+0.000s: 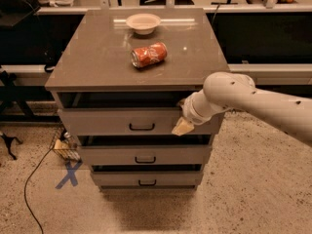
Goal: Open top drawer
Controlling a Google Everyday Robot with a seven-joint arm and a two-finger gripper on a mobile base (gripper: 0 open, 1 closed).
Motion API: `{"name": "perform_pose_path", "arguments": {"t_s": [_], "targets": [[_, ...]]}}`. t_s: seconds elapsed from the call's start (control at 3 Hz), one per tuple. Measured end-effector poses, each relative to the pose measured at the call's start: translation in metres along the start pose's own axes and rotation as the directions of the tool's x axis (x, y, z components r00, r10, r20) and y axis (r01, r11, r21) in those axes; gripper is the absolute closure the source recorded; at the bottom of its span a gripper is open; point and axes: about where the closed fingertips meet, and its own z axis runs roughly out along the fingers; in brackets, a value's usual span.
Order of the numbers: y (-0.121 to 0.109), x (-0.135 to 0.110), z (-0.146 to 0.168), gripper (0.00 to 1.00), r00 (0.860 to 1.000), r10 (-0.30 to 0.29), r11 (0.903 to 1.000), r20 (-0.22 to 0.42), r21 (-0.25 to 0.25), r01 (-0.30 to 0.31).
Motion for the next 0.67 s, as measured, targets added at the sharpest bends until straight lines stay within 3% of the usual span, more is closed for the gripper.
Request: {"name": "perform_pose_path", "arguments": {"t_s": [0.33,0.67], "targets": [[0.0090,0.0134,-0.0096,0.64,0.999,0.036,0.9993,0.000,0.004,-0.036],[0.0076,0.0111,-0.0140,0.87,0.999,0.036,0.9993,0.000,0.004,-0.036]]}}
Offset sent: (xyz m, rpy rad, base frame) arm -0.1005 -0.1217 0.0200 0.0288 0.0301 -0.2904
